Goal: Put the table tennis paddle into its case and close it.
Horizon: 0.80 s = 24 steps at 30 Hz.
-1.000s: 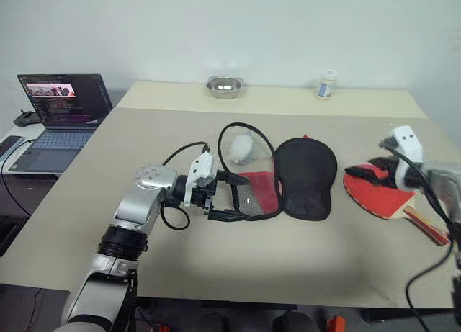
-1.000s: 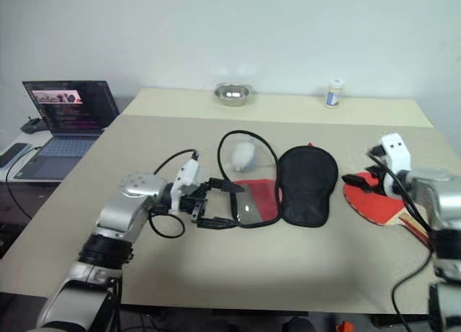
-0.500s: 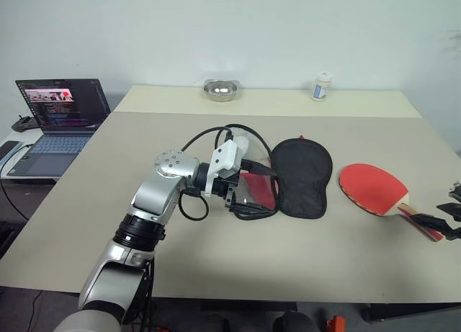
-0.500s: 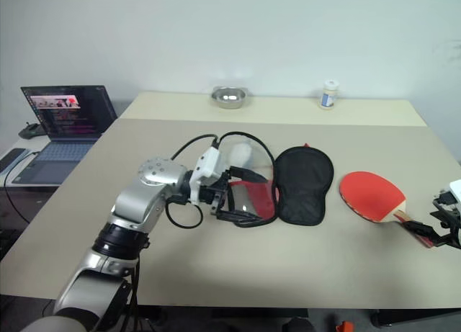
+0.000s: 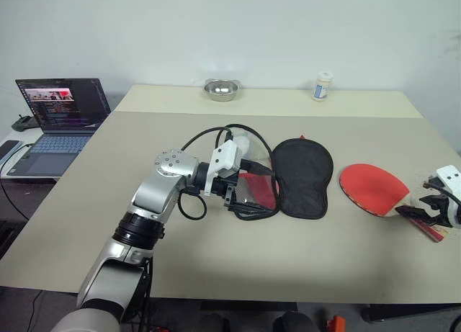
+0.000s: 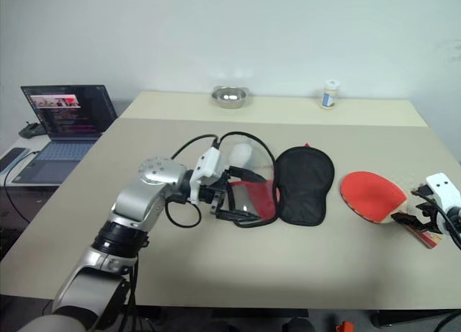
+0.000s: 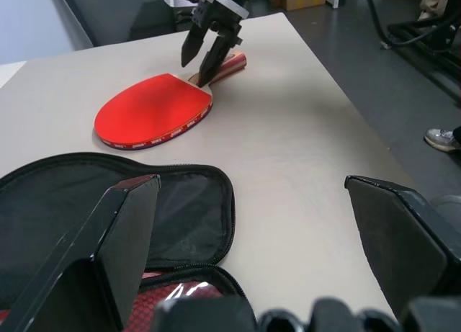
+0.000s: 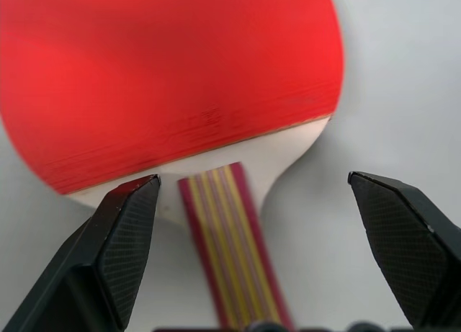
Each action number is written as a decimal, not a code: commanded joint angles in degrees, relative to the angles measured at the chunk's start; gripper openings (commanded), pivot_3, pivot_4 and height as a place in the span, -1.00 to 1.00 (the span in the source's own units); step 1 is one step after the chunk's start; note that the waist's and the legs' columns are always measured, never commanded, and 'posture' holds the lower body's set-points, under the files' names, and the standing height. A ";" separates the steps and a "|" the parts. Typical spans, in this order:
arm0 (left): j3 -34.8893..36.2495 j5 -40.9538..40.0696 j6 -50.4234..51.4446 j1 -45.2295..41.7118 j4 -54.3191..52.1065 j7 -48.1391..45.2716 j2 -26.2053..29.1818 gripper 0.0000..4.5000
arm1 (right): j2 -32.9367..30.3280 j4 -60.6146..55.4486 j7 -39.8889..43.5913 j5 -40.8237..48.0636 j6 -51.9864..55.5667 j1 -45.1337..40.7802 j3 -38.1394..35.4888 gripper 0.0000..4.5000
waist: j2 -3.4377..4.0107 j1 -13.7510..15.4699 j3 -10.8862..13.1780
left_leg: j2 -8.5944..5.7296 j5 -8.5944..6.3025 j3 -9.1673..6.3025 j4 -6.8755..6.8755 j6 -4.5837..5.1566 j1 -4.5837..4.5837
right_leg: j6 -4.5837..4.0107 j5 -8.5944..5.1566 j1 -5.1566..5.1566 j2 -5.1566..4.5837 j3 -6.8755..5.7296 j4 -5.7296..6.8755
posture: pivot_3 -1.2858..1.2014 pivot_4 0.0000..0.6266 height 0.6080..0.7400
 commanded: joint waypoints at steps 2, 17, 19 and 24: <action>0.90 -0.75 -0.22 -0.70 -2.13 0.03 0.85 1.00 | 0.03 6.56 4.40 -2.59 -1.56 -1.29 3.15 0.99 | -0.02 0.02 0.00 | 0.00 -0.01 -0.08 0.01 0.01 0.14 | 0.00 0.00 0.22 0.00 -0.08 -0.07 | 0.03 -0.52 1.00; 0.90 -0.52 -1.04 -1.11 -1.02 0.17 1.84 1.00 | -1.13 10.16 8.39 -5.52 -4.77 -1.58 5.03 0.99 | -0.02 0.13 -0.01 | -0.01 -0.02 -0.24 0.01 0.02 0.35 | 0.00 0.00 0.59 -0.07 -0.23 -0.23 | 0.03 -0.52 1.00; 0.84 -0.46 -1.16 -1.04 -1.08 0.18 1.85 1.00 | -0.32 10.90 7.31 -4.92 -4.23 -2.17 4.00 0.99 | -0.07 0.12 -0.02 | -0.02 -0.02 -0.23 0.03 0.02 0.36 | 0.01 0.01 0.61 -0.09 -0.22 -0.24 | 0.03 -0.52 1.00; 0.70 -0.20 -1.49 -0.93 -0.99 0.25 1.89 1.00 | 1.47 10.84 4.65 -3.90 -0.81 -3.03 2.09 0.60 | -0.18 0.12 -0.06 | -0.02 -0.02 -0.21 0.04 0.02 0.50 | 0.01 0.02 0.73 -0.10 -0.18 -0.24 | 0.03 -0.52 1.00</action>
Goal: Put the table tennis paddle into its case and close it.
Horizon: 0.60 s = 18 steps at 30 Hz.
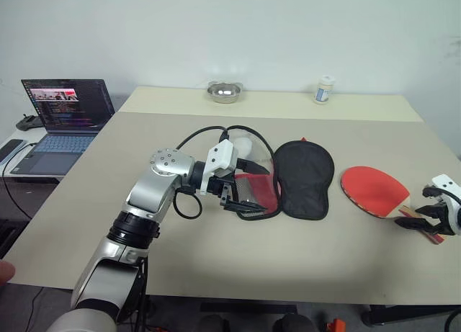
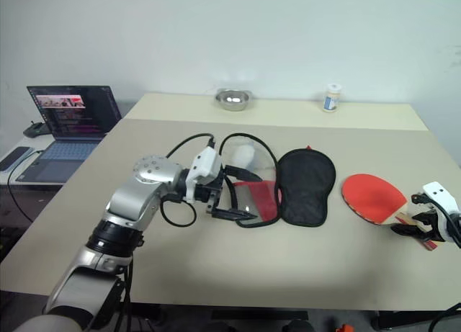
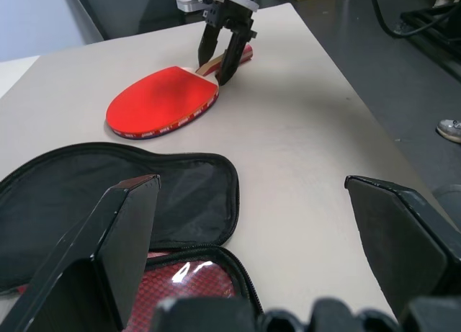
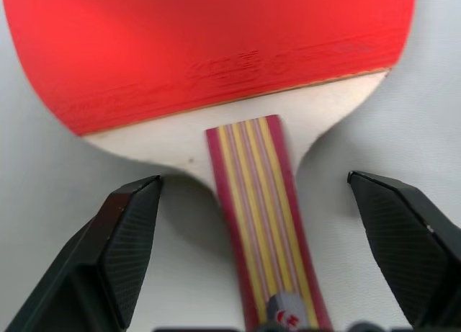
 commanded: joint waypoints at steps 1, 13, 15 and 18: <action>0.69 -0.08 -1.01 -0.93 -0.95 0.23 0.20 1.00 | 1.37 1.12 -3.03 0.47 4.30 -0.36 -1.55 0.45 | 0.00 0.00 0.00 | 0.01 0.00 0.00 0.00 0.00 0.00 | 0.00 0.00 0.00 0.00 0.00 0.00 | 0.03 -0.52 1.00; 1.84 0.50 -1.96 -0.62 -0.04 1.58 0.82 1.00 | 2.80 -10.87 -11.71 5.15 14.87 -1.11 -10.64 -0.53 | 0.16 -0.14 0.09 | 0.04 0.00 0.03 -0.05 0.00 0.00 | -0.03 -0.01 -0.08 0.01 0.04 0.05 | 0.03 -0.52 1.00; 2.75 0.43 -2.10 -0.29 0.19 2.61 1.23 1.00 | 3.78 -21.20 -14.88 7.72 20.49 -0.05 -14.58 -0.53 | 0.38 -0.14 0.21 | 0.03 0.00 0.05 -0.05 0.00 -0.08 | -0.03 -0.01 -0.18 0.00 0.06 0.07 | 0.03 -0.52 1.00; 3.83 0.23 -1.98 0.24 0.21 3.55 1.97 1.00 | 6.79 -36.66 -20.01 11.24 29.38 2.10 -19.85 -0.53 | 0.58 -0.21 0.26 | 0.05 0.02 0.07 -0.09 -0.03 -0.40 | -0.05 -0.04 -0.57 0.01 0.10 0.22 | 0.03 -0.52 1.00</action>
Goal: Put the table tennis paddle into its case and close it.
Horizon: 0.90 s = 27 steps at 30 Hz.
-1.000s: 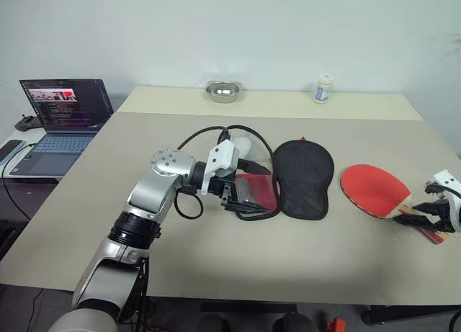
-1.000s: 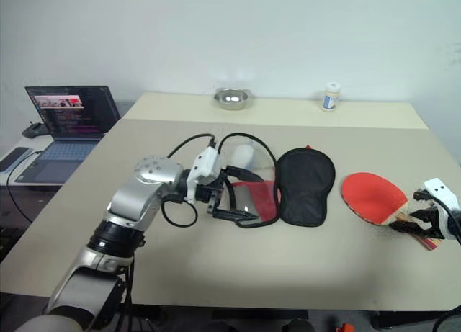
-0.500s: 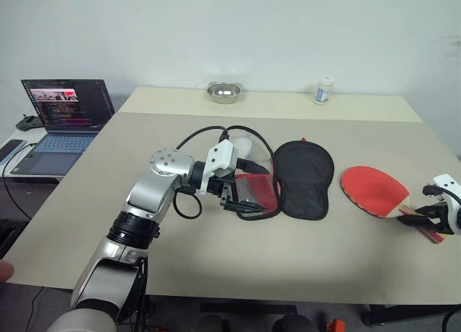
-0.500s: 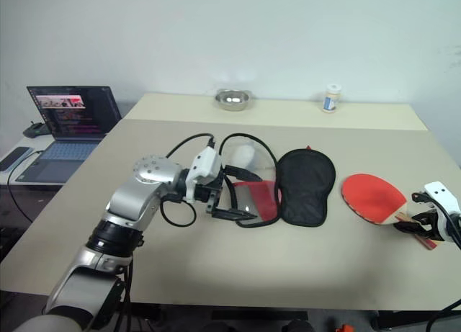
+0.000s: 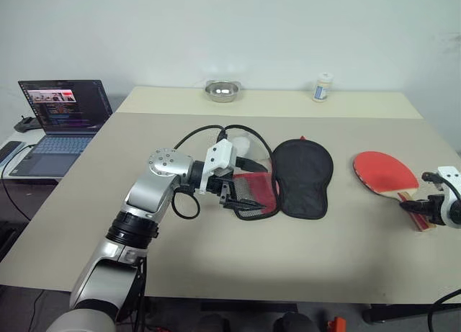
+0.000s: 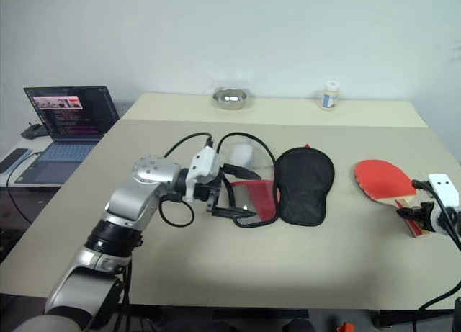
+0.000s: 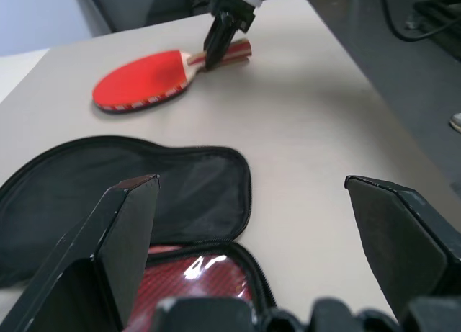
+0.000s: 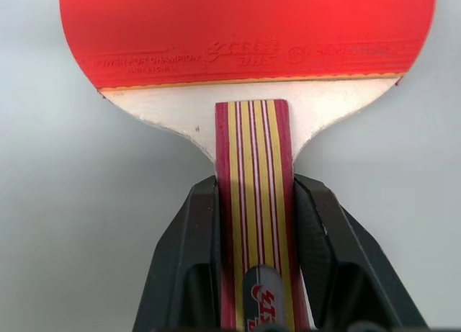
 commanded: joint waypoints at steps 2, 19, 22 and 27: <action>3.36 -0.62 -1.07 0.29 -0.20 1.66 1.39 1.00 | 5.05 -24.89 -8.45 6.51 13.21 0.42 -9.60 -0.53 | 0.03 0.09 -0.02 | 0.02 0.09 -0.01 -0.02 -0.16 -0.24 | -0.01 -0.01 -0.31 0.02 -0.03 0.08 | 0.03 -0.52 1.00; 4.39 0.81 -4.73 -2.10 4.14 3.35 1.50 1.00 | 53.12 -48.56 -41.35 3.21 27.17 -6.85 -8.62 -0.53 | 0.03 0.29 -0.01 | -0.08 0.09 0.00 -0.03 -0.16 -0.59 | -0.02 -0.01 -0.66 0.02 -0.04 0.05 | 0.03 -0.52 1.00; 4.36 0.76 -4.63 -1.67 3.50 3.55 1.35 1.00 | 53.95 -47.26 -42.41 3.19 26.16 -5.65 -8.20 -0.53 | 0.03 0.27 -0.01 | -0.09 0.12 -0.01 -0.03 -0.20 -0.62 | -0.02 -0.01 -0.67 0.02 -0.06 0.03 | 0.03 -0.52 1.00; 4.34 0.80 -4.59 -1.19 3.14 3.99 1.41 1.00 | 53.59 -45.75 -43.46 3.35 24.51 -4.35 -6.90 -0.53 | 0.03 -0.09 -0.01 | -0.07 0.04 -0.02 -0.04 -0.07 -0.61 | -0.02 -0.01 -0.69 0.03 -0.06 0.08 | 0.03 -0.52 1.00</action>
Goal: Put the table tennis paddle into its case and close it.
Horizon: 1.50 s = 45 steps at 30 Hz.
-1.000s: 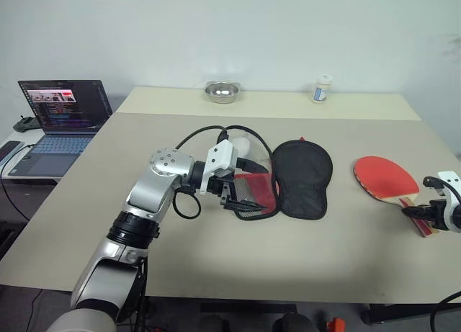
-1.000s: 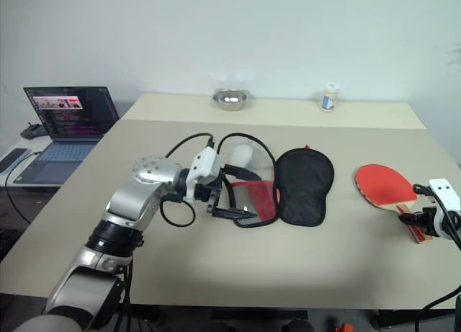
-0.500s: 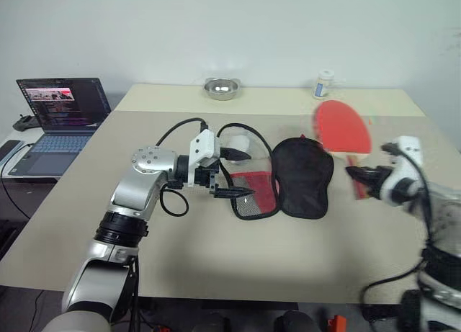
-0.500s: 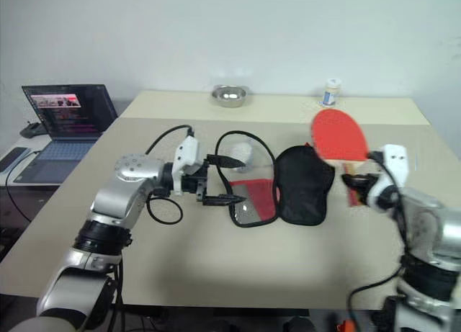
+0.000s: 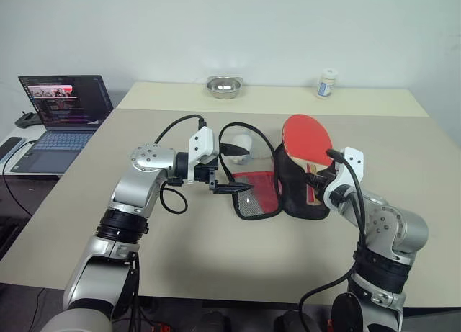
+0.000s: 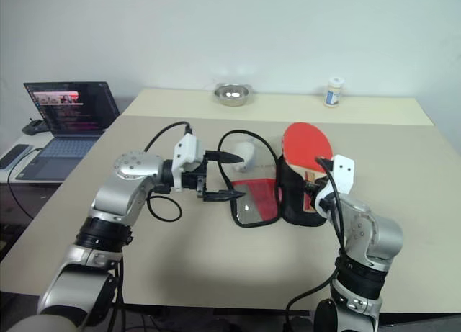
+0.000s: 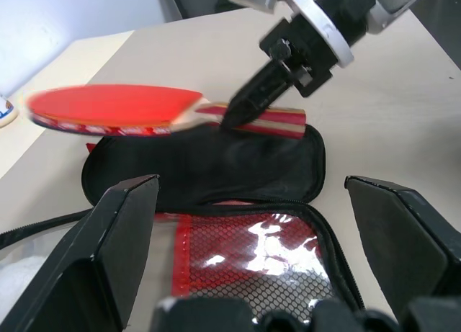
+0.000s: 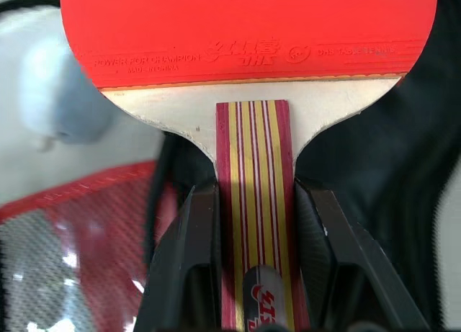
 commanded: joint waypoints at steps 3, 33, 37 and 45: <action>0.68 -0.26 -0.74 -0.27 -1.98 0.59 -0.03 1.00 | 0.27 -1.34 -0.93 0.10 -2.71 0.79 1.47 -0.53 | 0.00 -0.19 0.00 | 0.02 0.00 -0.01 0.00 0.00 0.00 | 0.00 0.00 -0.02 0.02 0.00 0.02 | 0.03 -0.52 1.00; 0.44 -0.26 -0.92 0.56 -2.22 0.82 -0.55 1.00 | 1.65 1.09 -4.46 -0.02 -5.82 1.96 4.70 -0.03 | 0.00 -0.79 0.00 | 0.03 0.00 -0.01 0.00 0.00 0.00 | 0.00 0.00 -0.02 0.02 0.01 0.02 | 0.03 -0.52 1.00; 0.85 -0.25 -0.84 0.54 -1.99 1.39 -0.51 1.00 | 1.11 -5.11 -3.91 0.74 -1.75 2.70 5.41 0.54 | 0.00 -0.80 0.00 | 0.03 0.00 -0.02 0.00 0.00 0.00 | 0.00 0.00 -0.02 0.02 0.01 0.02 | 0.03 -0.52 1.00; 3.69 0.48 0.23 0.77 1.63 5.29 1.56 1.00 | -14.38 -23.48 12.18 12.81 9.02 2.99 8.68 0.99 | 0.00 -1.09 0.00 | 0.03 -0.01 -0.06 0.01 0.02 0.00 | 0.00 0.00 -0.02 0.02 -0.01 0.01 | 0.03 -0.52 1.00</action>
